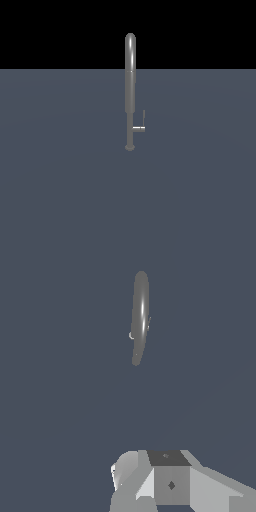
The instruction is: Turn on the faucet by rotating a designated handle.
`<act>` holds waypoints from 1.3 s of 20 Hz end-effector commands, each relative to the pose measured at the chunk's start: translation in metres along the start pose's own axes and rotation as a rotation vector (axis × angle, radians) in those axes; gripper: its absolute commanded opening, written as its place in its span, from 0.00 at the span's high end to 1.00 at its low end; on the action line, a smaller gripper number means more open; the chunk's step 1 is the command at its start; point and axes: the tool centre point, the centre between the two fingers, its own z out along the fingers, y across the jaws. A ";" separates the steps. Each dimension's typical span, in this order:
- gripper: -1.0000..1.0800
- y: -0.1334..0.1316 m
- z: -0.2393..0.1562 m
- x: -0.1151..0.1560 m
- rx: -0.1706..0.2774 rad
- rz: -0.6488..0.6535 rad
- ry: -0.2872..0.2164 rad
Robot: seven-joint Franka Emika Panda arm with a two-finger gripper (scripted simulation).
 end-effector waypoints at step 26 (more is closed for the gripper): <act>1.00 0.005 0.024 0.084 0.207 0.214 -0.210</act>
